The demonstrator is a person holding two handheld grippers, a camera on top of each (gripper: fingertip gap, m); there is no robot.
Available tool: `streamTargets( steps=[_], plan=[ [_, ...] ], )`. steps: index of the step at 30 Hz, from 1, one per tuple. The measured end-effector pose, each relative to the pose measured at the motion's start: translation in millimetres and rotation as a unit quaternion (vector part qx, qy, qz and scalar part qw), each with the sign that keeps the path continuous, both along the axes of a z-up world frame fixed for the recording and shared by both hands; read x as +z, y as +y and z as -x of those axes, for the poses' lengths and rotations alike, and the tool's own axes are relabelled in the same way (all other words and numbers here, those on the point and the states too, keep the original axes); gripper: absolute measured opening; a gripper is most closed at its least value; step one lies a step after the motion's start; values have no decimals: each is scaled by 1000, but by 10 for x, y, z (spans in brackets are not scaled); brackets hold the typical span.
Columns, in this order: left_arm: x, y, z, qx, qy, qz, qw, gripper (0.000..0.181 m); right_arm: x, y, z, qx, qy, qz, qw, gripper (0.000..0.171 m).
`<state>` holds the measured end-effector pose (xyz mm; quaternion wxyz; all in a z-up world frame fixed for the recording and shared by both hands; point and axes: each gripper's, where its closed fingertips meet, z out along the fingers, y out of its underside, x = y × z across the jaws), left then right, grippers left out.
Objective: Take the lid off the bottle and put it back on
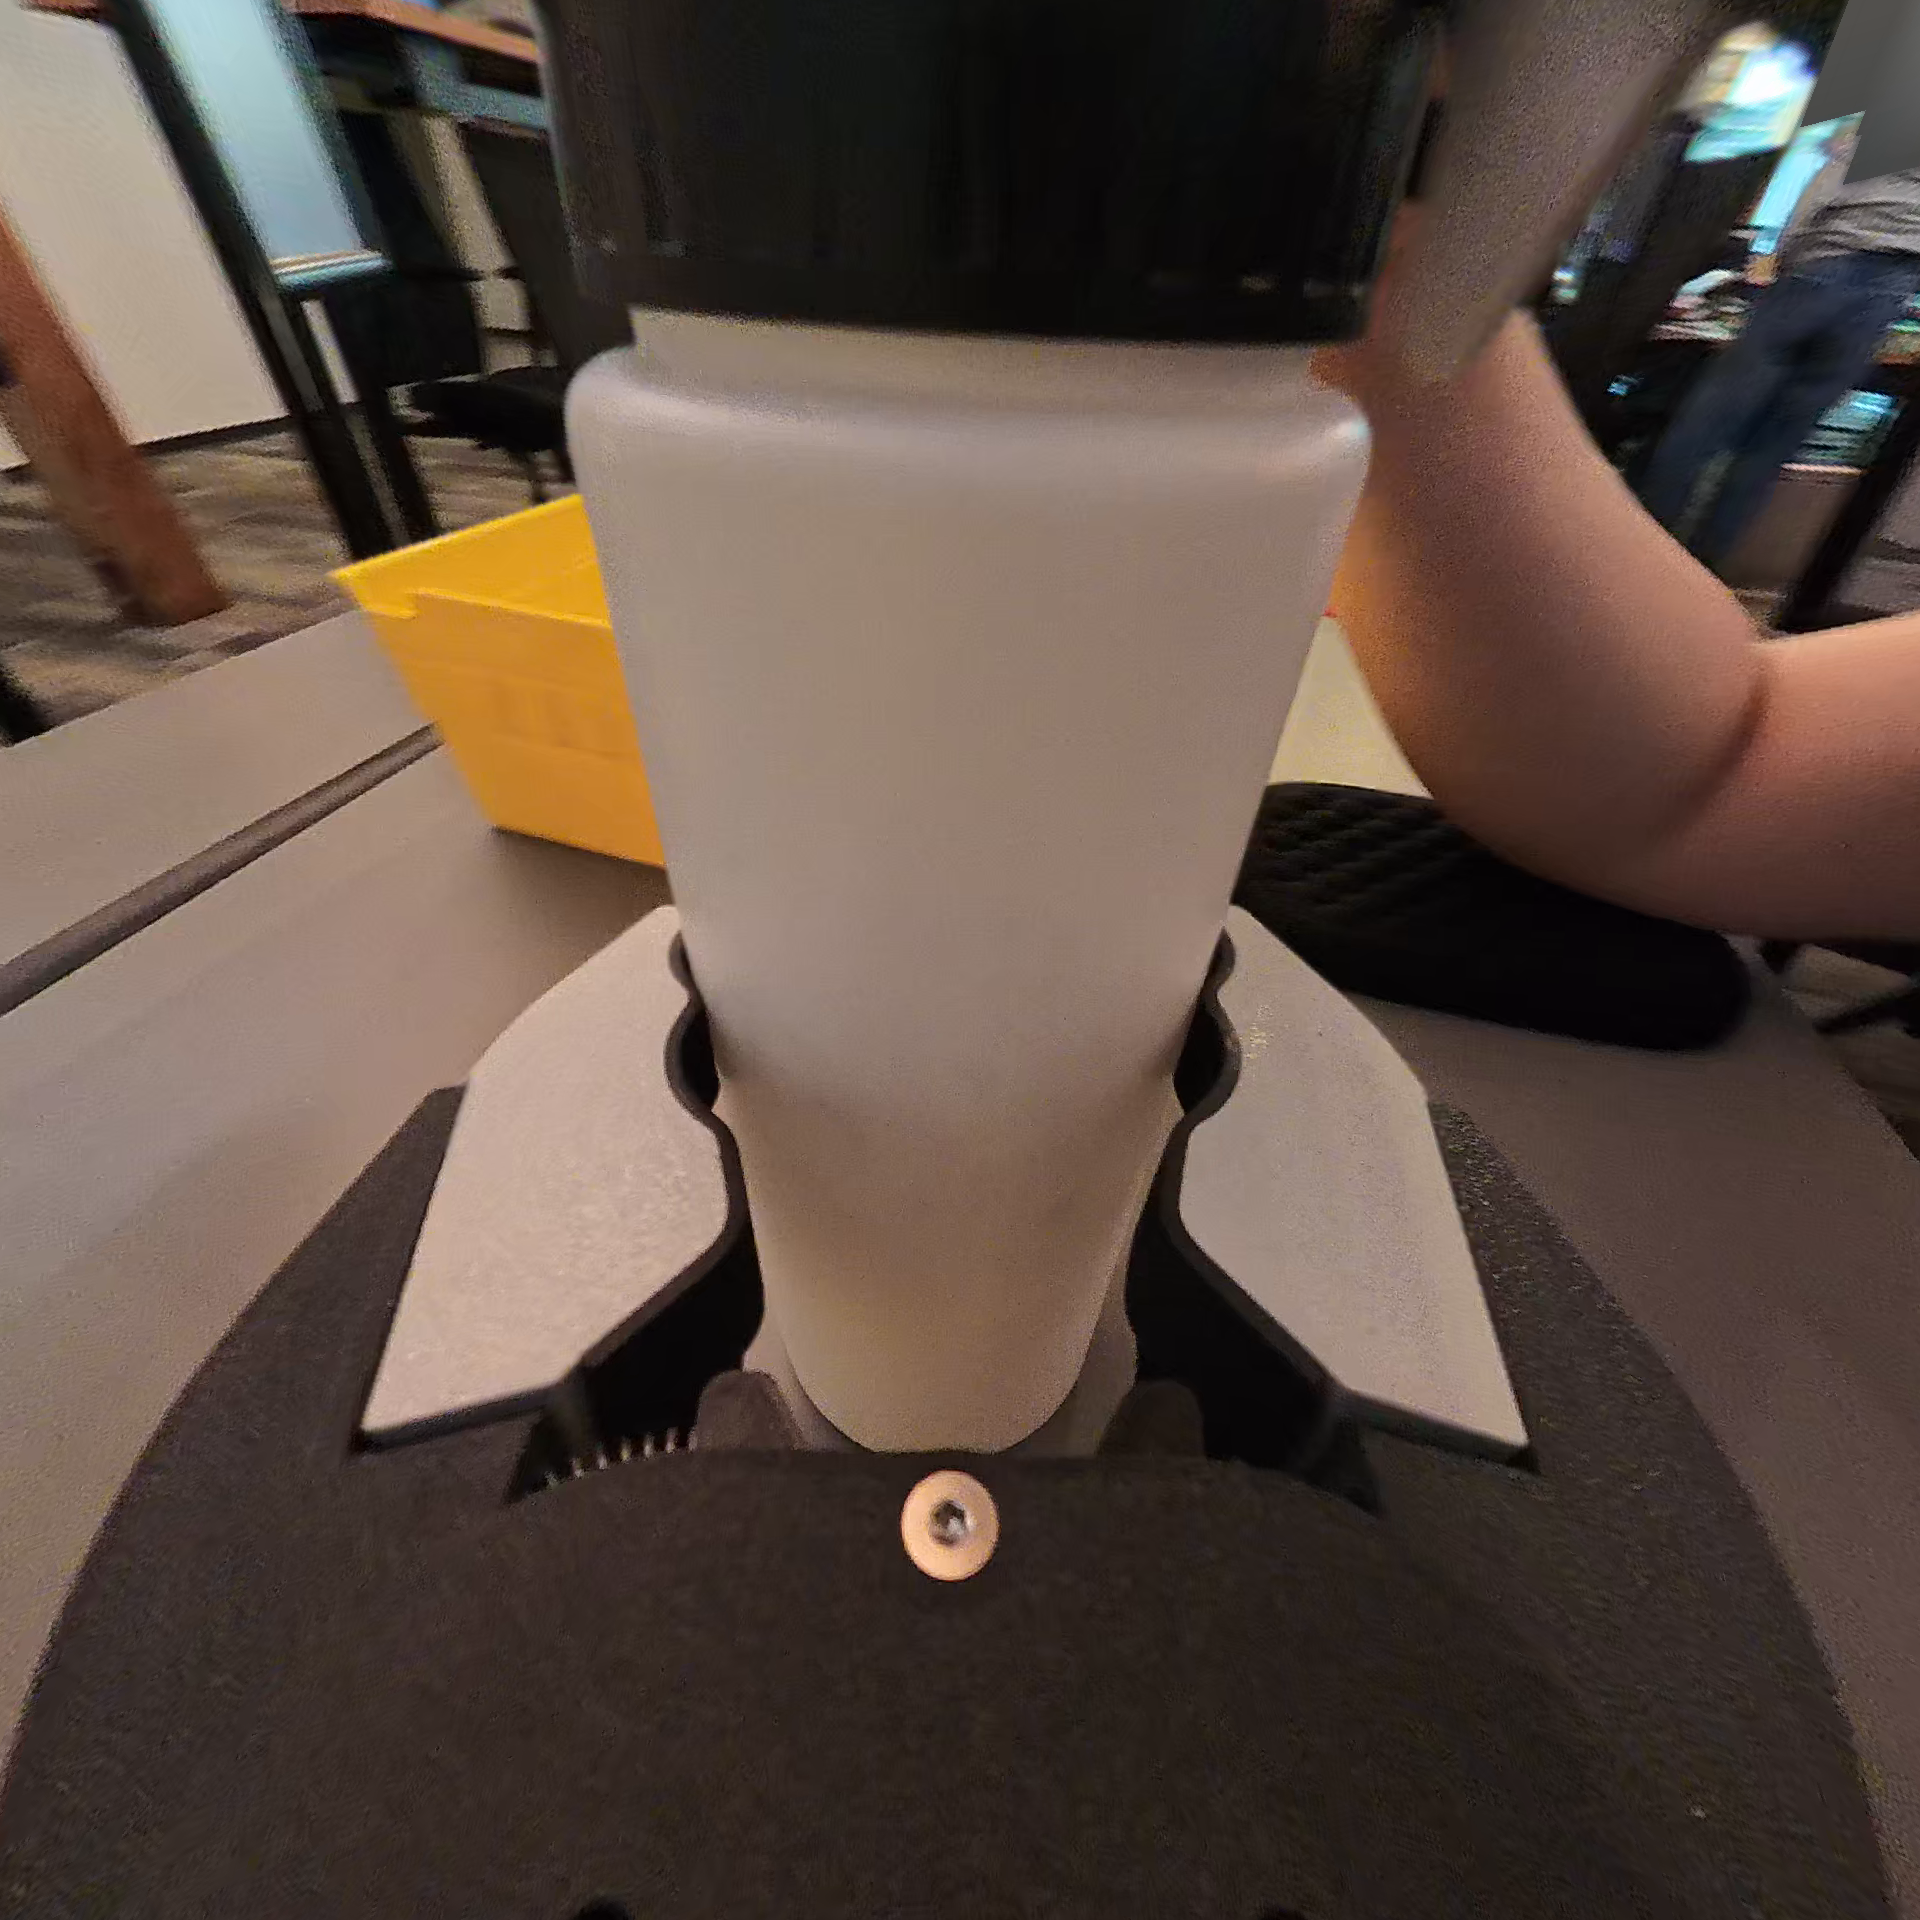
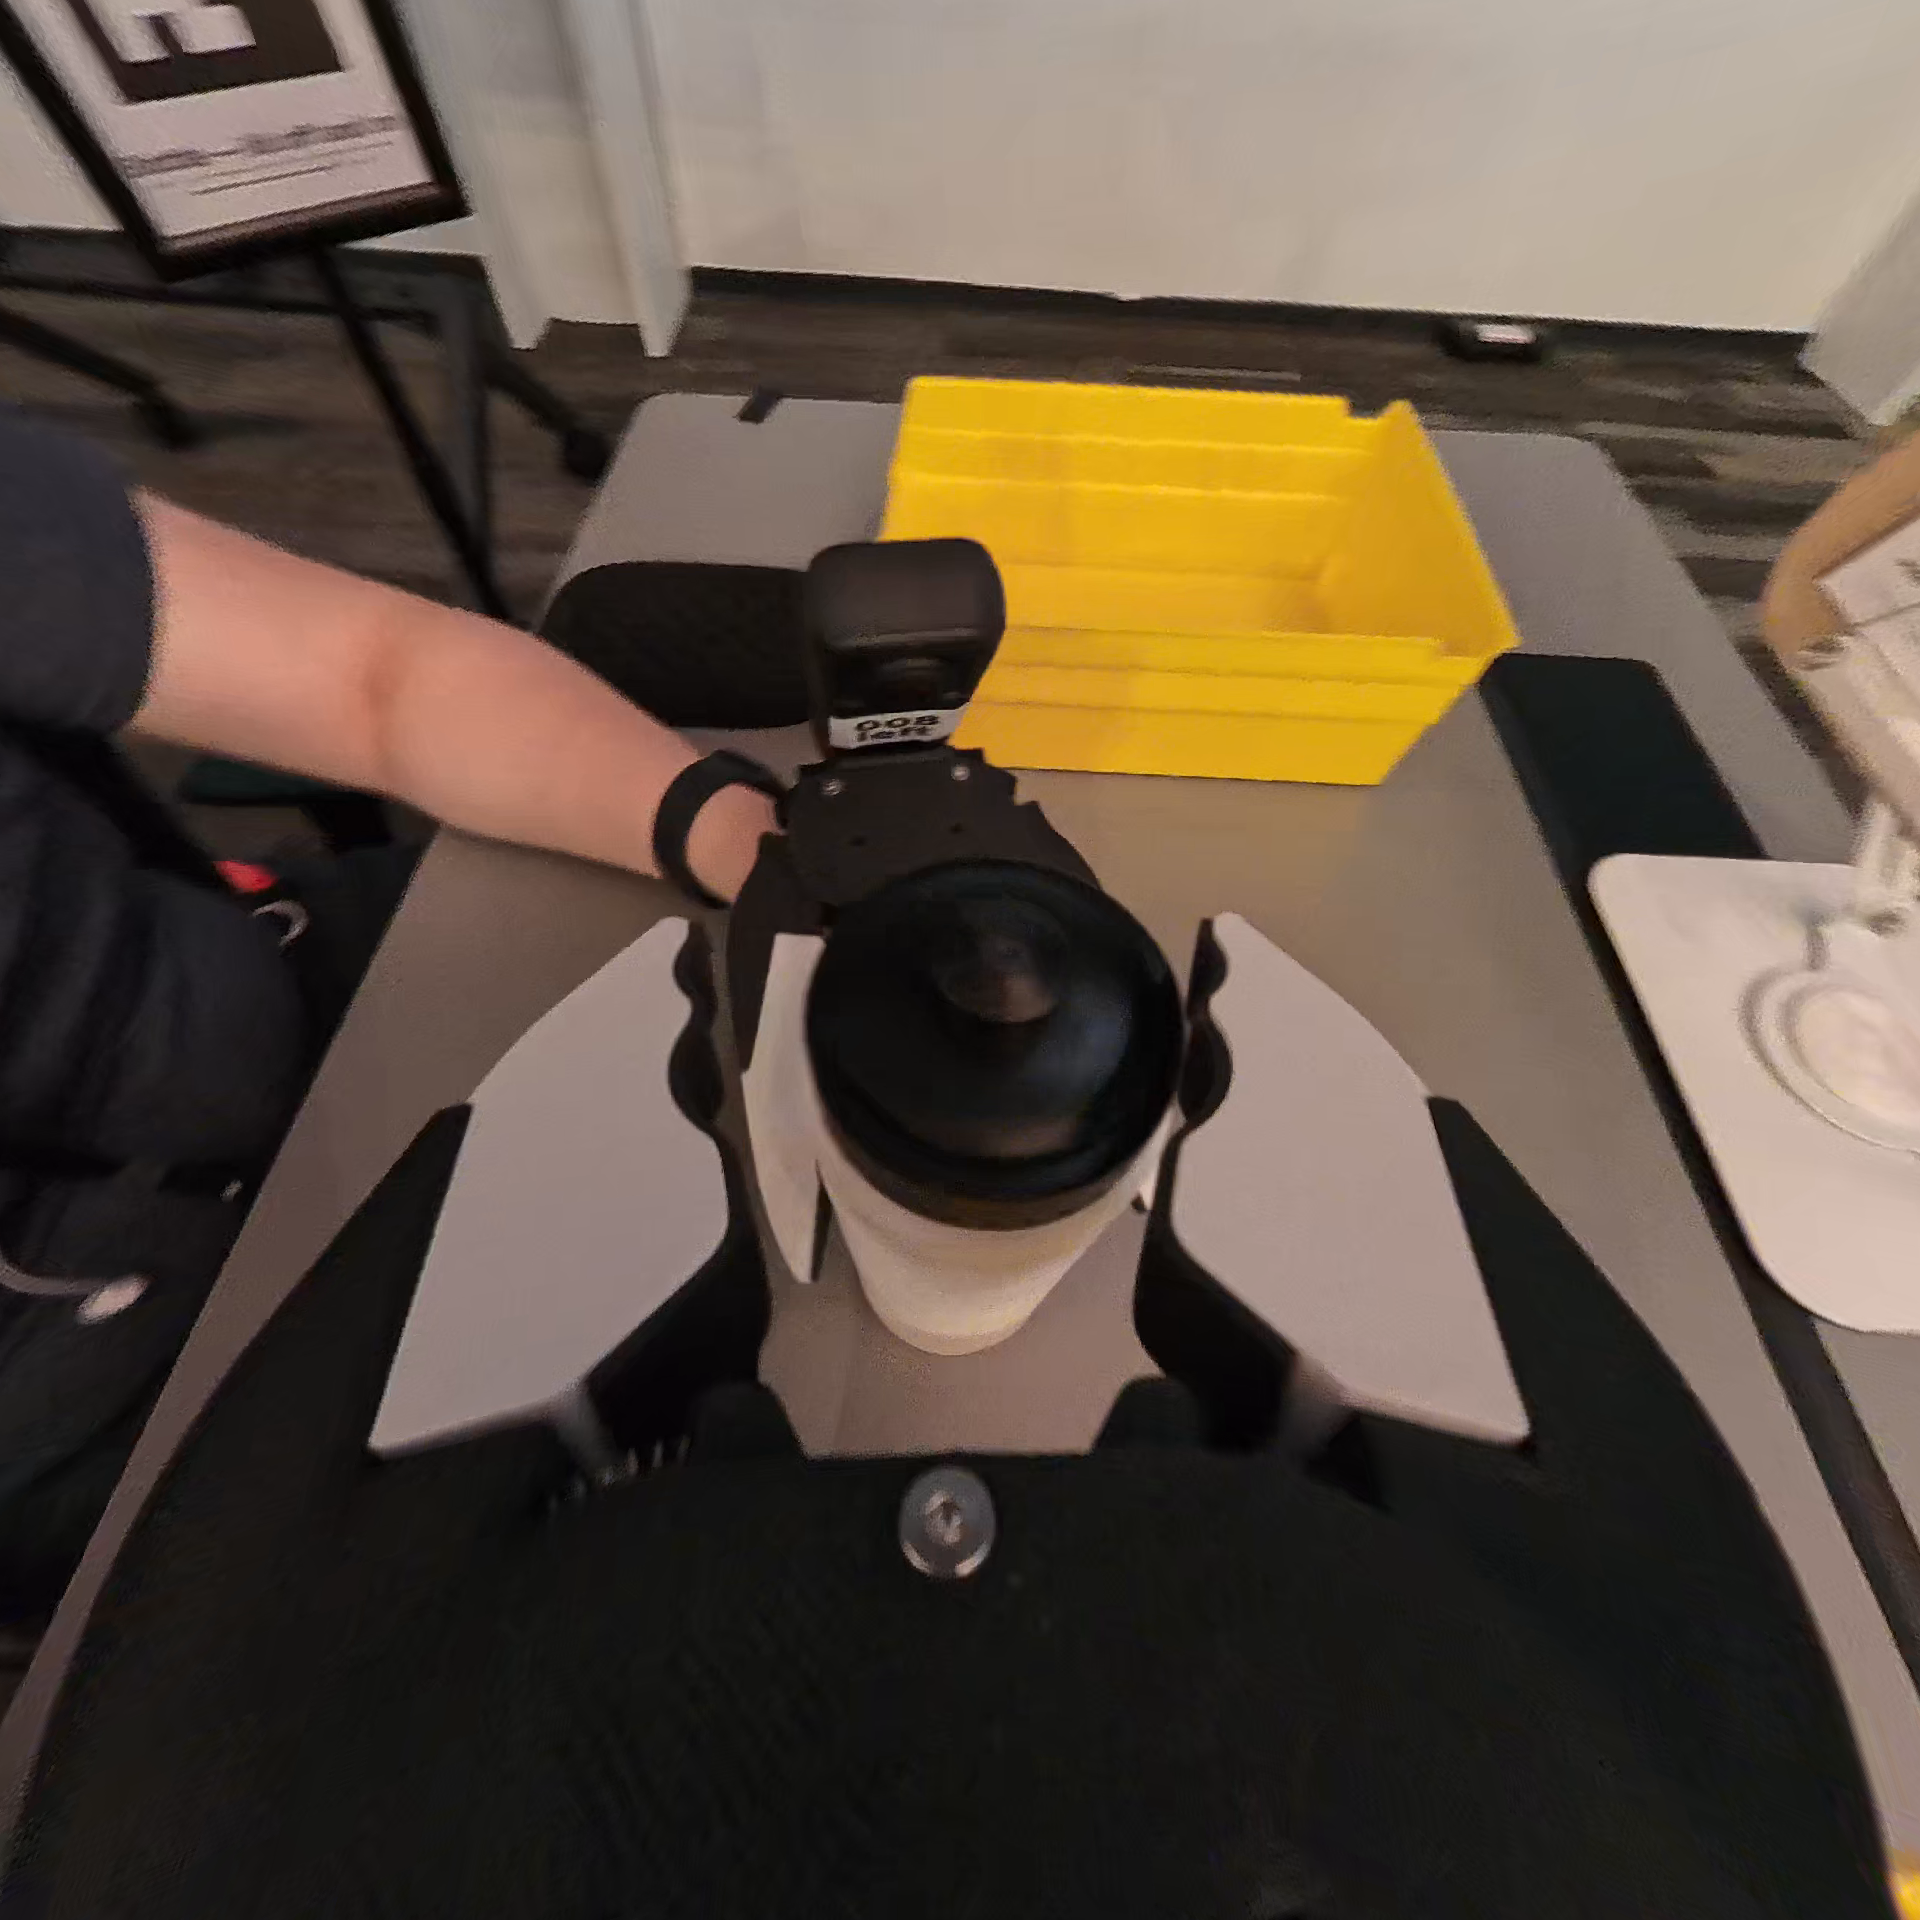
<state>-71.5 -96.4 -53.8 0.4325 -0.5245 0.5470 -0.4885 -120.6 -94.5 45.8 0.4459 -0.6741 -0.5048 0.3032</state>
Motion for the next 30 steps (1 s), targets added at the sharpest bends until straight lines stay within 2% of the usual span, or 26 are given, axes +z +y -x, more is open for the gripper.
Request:
streamTargets(
  steps=[3,7,9,10,13,16,19,21,23,26,28,30],
  plan=[
    [7,228,45,69,-1,8,998,88,66,155,6,-82,-22,-31,996,86],
    [6,294,54,94,-1,7,996,88,11,256,-4,-160,-48,-6,986,79],
    [2,269,50,85,1,2,996,88,30,313,-47,-183,-43,-6,982,62],
    [1,237,45,73,1,1,997,88,34,308,-71,-179,-46,-7,983,57],
    [-3,164,20,54,4,-2,999,88,43,206,-109,-144,-48,2,988,57],
    [-5,157,1,61,6,-1,998,88,61,224,-197,-162,-63,-12,985,69],
    [-6,163,-2,66,8,3,998,89,-3,174,-162,-158,-65,23,985,70],
    [-6,154,-2,63,8,3,998,88,-6,205,-170,-166,-76,8,983,63],
    [-7,86,-6,40,8,-6,999,88,-10,137,-168,-140,-87,1,986,62],
    [-3,-152,-11,-38,2,-20,999,88,-9,-89,-154,-37,-97,-41,994,62],
    [-5,-334,-8,-92,-1,-14,996,88,-15,-256,-160,35,-83,-59,994,62],
    [-4,-401,-18,-109,-4,-2,994,88,-13,-326,-176,70,-60,-45,995,62]
  ],
)
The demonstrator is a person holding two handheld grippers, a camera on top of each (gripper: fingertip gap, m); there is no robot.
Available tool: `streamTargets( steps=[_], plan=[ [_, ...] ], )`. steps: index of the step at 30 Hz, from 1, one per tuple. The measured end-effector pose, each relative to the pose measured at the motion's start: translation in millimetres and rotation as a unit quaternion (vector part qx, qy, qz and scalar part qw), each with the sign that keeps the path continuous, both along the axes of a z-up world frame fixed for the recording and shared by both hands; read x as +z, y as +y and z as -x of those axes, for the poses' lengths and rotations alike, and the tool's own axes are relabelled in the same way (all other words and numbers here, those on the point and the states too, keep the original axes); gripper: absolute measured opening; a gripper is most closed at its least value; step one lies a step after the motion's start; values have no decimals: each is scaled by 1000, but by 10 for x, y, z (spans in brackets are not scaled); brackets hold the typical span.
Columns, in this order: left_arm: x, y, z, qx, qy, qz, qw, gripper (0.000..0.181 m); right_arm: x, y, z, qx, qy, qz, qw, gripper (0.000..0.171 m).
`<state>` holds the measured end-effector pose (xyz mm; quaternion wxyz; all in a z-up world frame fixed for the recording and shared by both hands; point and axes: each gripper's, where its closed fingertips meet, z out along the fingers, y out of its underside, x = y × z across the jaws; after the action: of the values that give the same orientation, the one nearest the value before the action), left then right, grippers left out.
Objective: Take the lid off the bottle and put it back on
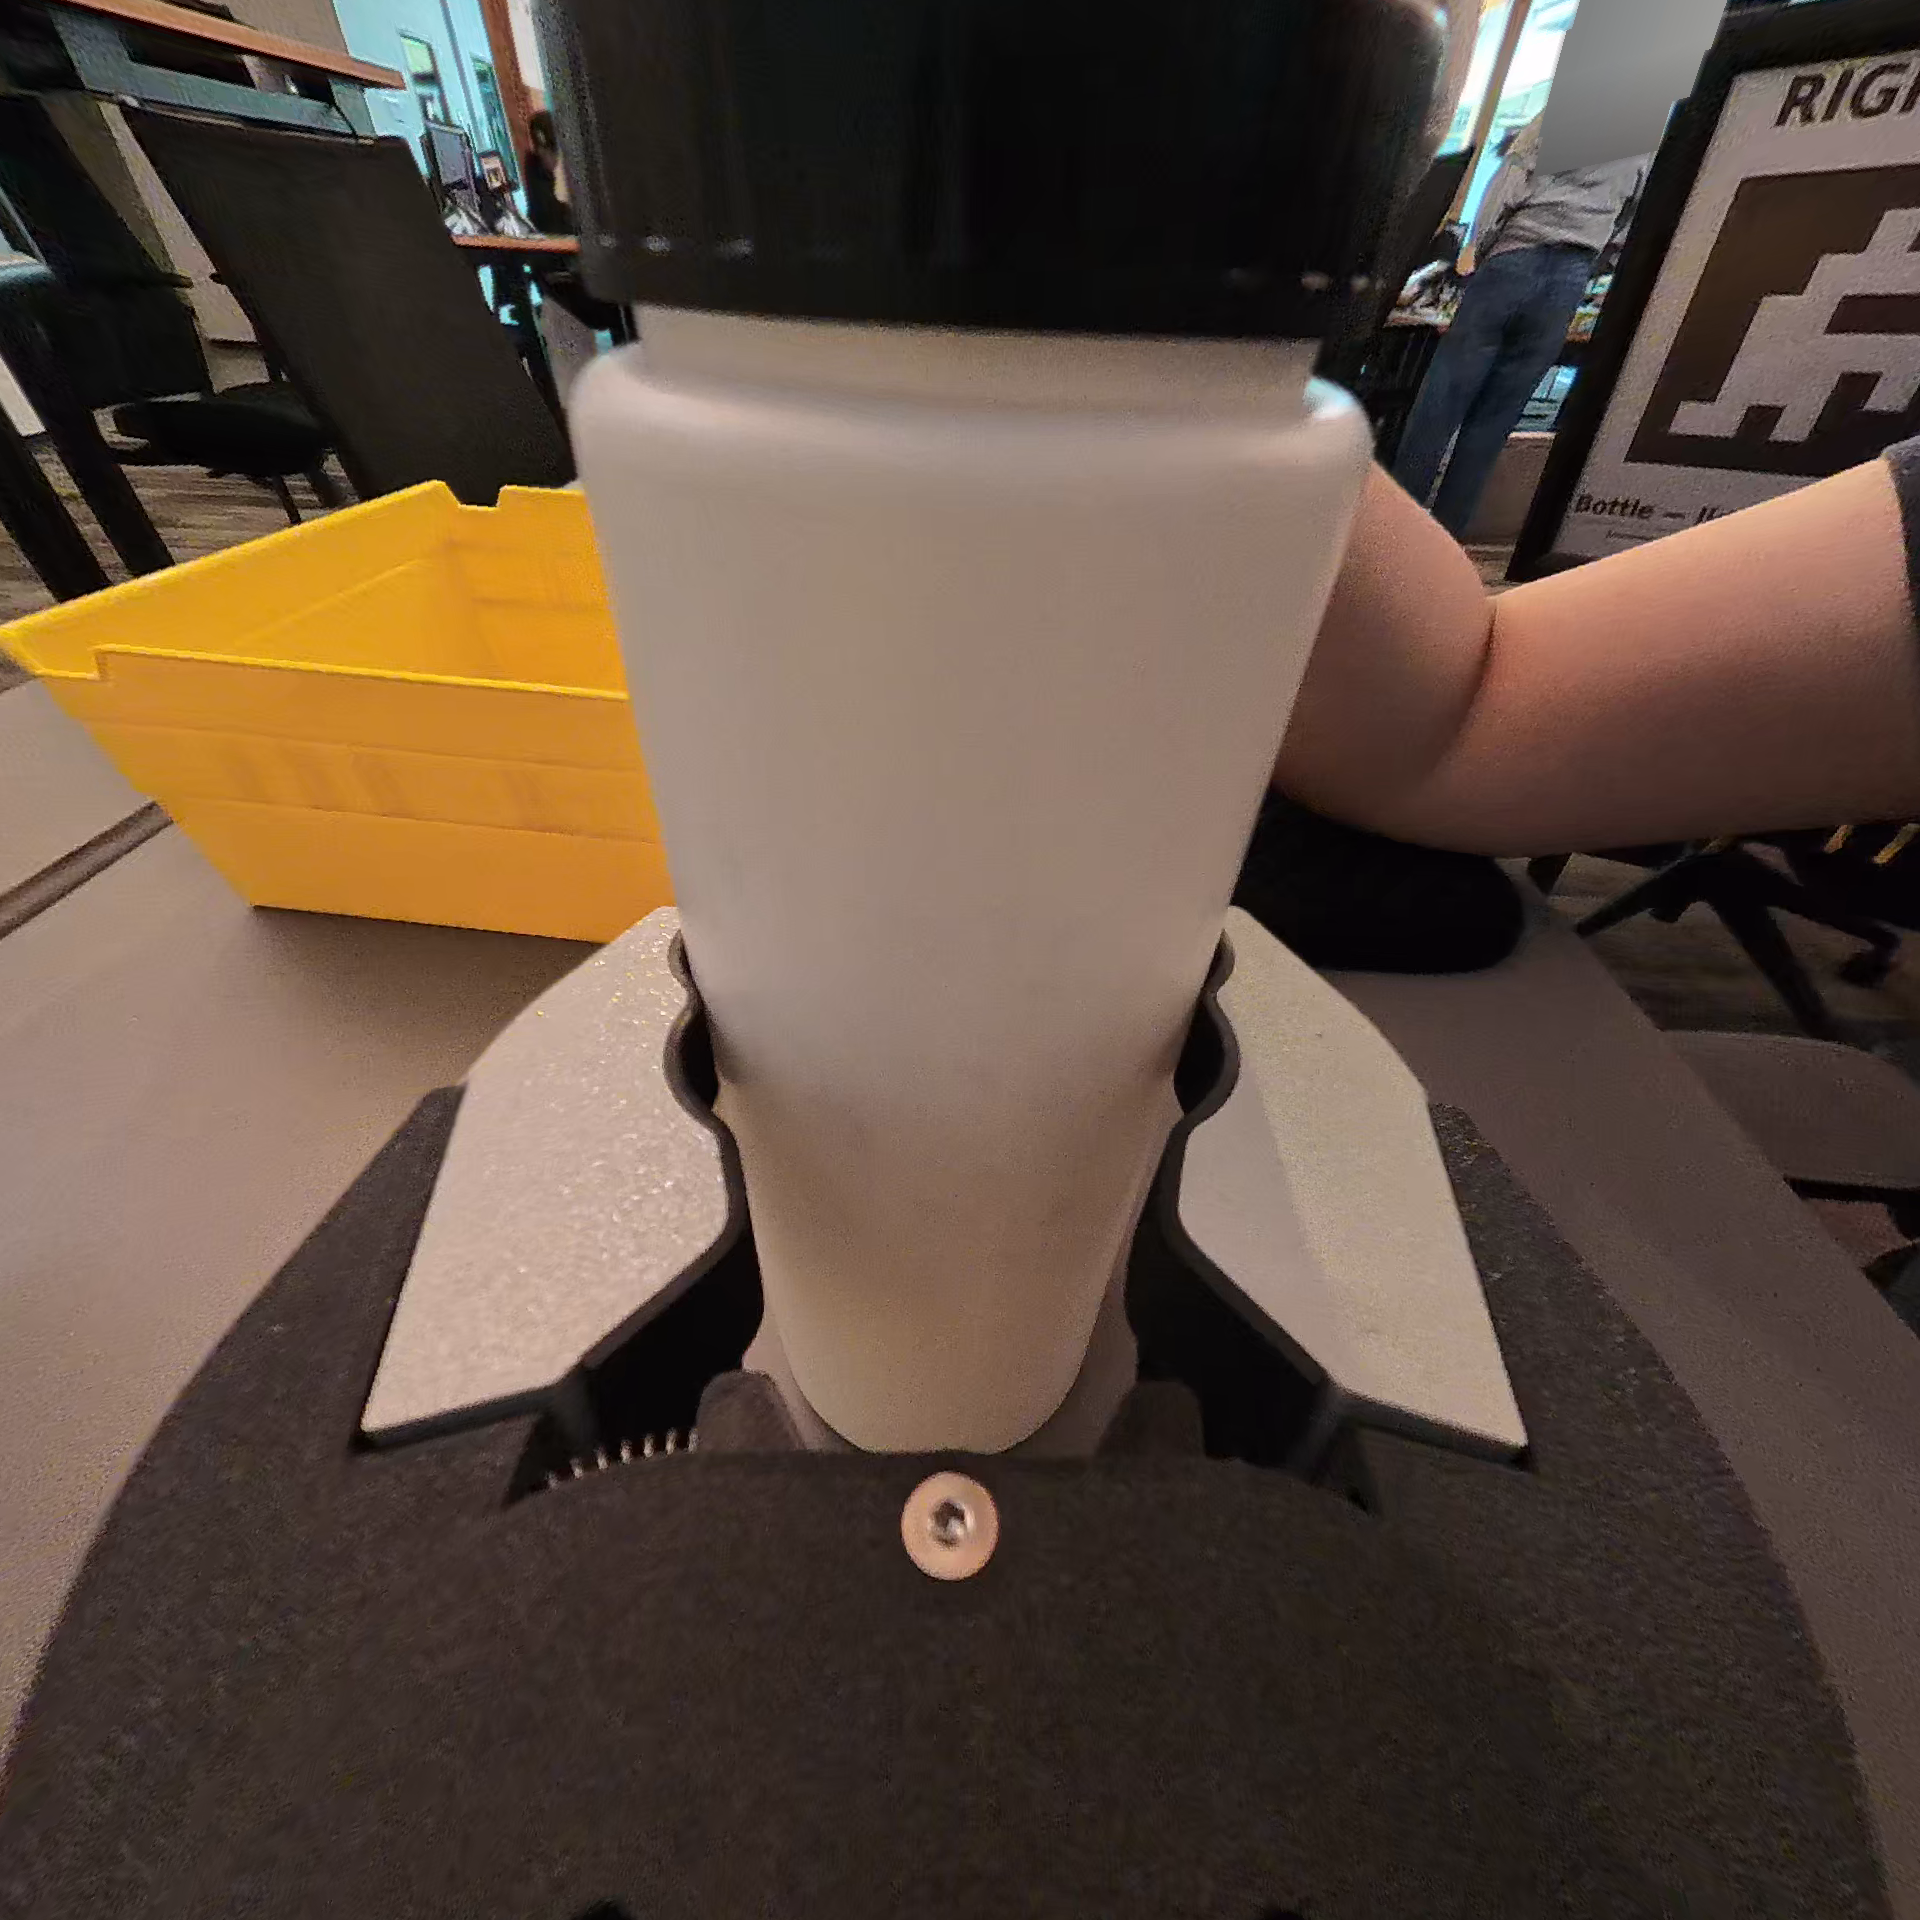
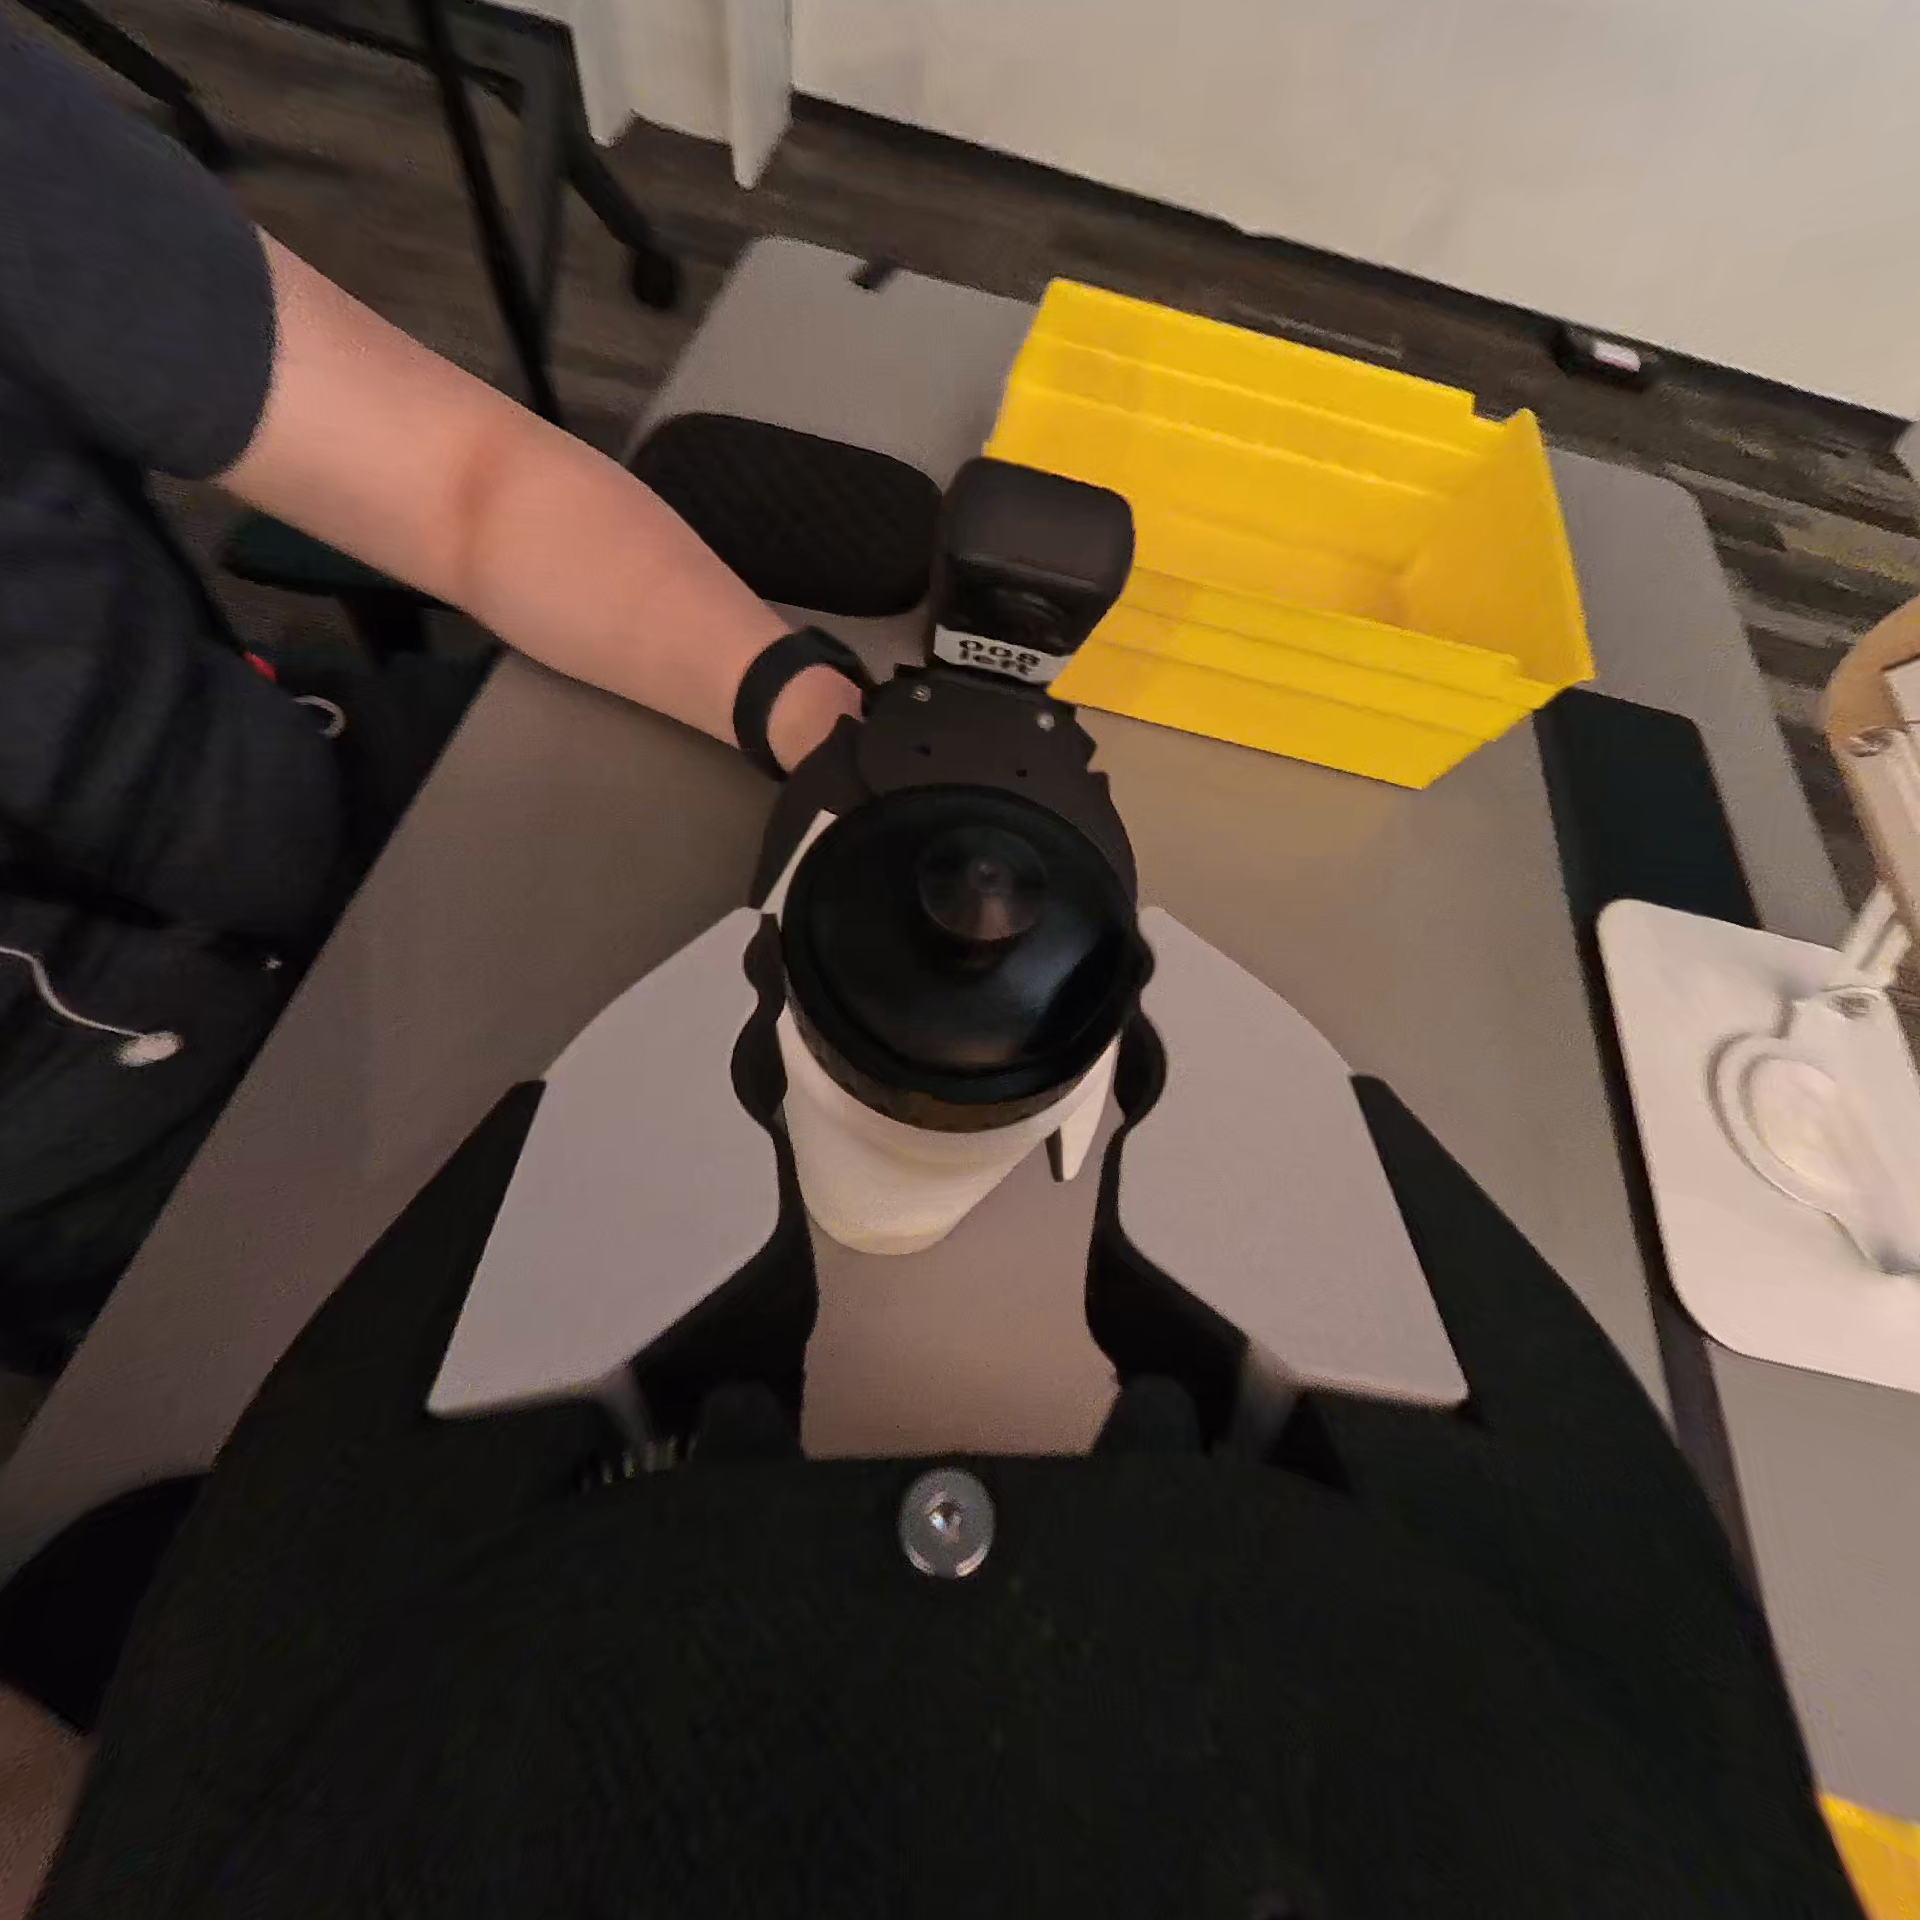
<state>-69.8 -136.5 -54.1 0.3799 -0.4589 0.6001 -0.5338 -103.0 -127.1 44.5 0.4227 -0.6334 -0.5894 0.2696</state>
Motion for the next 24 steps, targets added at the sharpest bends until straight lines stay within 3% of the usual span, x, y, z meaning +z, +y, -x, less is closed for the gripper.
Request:
streamTargets(
  steps=[2,4,6,8,9,11,14,18,20,24],
  plan=[
    [7,67,-19,22,-3,10,1000,89,3,67,-14,-16,13,17,1000,64],
    [6,209,-31,67,-4,6,998,89,6,210,-14,-73,12,30,997,83],
    [8,354,-24,111,-4,6,994,89,-16,338,-18,-133,-5,32,991,86],
    [16,441,-10,137,-7,13,990,89,-64,436,5,-193,-24,42,980,85],
    [18,458,-5,142,-9,14,990,89,-117,476,-4,-228,-38,60,971,73],
    [15,442,3,135,-8,6,991,89,-185,482,4,-259,-60,81,961,74],
    [6,315,13,90,-2,-7,996,88,-188,368,10,-210,-76,68,972,74],
    [13,-18,41,-16,-8,-10,1000,88,-160,50,58,-45,-60,20,997,72],
    [15,-116,42,-45,-5,8,999,88,-146,-34,39,2,-32,39,999,69],
    [22,56,-3,8,-9,25,1000,88,-136,112,20,-25,2,74,997,73]
  ],
)
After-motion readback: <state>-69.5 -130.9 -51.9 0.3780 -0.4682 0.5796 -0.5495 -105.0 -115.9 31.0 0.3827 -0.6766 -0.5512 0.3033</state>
